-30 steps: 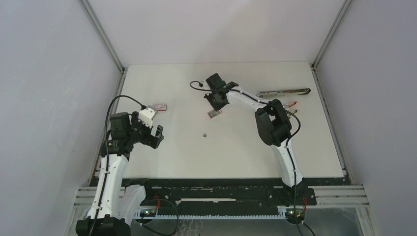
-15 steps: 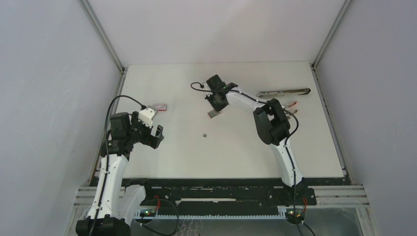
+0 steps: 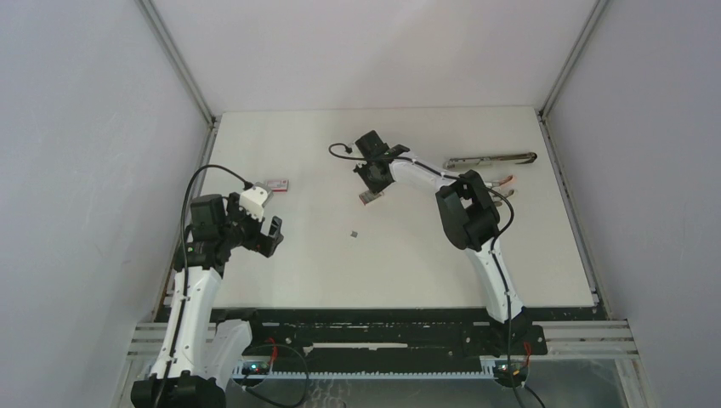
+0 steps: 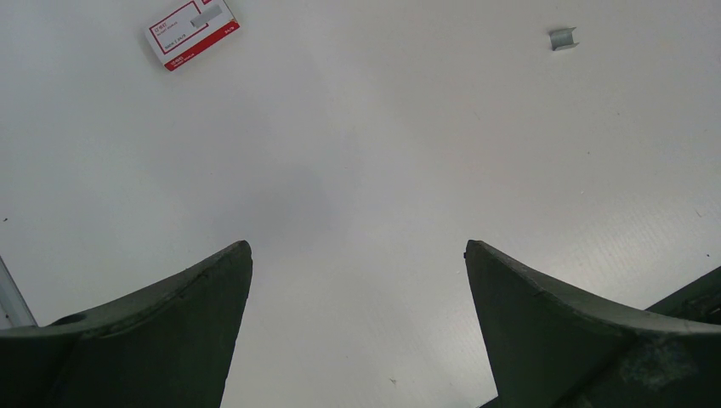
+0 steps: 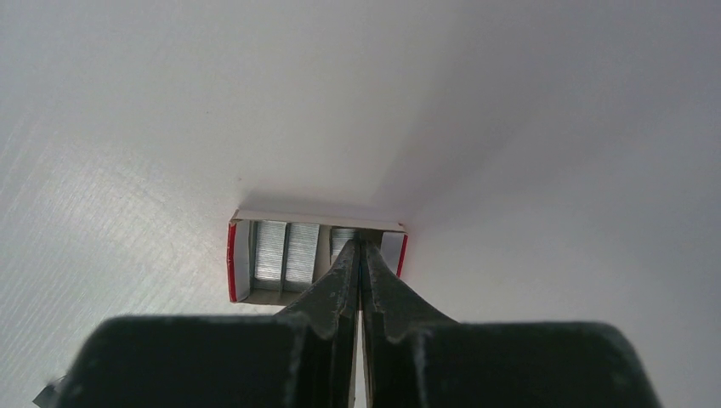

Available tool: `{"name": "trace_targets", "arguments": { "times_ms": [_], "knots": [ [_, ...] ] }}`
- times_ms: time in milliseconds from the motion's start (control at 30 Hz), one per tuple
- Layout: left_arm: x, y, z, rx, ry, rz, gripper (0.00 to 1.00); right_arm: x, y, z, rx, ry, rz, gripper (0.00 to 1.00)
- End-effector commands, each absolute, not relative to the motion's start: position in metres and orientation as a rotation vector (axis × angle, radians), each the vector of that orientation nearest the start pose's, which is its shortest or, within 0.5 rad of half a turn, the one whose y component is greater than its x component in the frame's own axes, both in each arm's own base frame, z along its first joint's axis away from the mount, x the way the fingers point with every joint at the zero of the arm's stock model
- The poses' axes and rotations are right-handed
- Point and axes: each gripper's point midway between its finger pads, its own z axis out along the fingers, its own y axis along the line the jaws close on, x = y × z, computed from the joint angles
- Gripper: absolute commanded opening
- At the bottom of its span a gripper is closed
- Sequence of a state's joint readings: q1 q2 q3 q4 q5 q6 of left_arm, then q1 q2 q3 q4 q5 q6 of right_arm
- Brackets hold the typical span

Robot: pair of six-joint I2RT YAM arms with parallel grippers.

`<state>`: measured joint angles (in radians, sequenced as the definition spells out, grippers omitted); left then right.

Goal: Unload the staples from the stapler

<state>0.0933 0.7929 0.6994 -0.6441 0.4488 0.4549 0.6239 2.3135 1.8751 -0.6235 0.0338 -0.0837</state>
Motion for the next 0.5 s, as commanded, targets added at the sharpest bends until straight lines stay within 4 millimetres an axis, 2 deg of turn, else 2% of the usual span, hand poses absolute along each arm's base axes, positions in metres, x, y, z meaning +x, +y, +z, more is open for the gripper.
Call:
{"name": "trace_targets", "arguments": {
  "times_ms": [0,467],
  "knots": [
    [0.2437,-0.0364,0.1483,0.613,2.122,-0.217,1.0,0.4497,0.3147,0.0365,-0.847,2.423,0.151,0.0],
    [0.2437,-0.0363,0.1479,0.613,2.124,-0.217,1.0,0.4507,0.3163,0.0371,-0.831,2.418,0.15,0.0]
  ]
}}
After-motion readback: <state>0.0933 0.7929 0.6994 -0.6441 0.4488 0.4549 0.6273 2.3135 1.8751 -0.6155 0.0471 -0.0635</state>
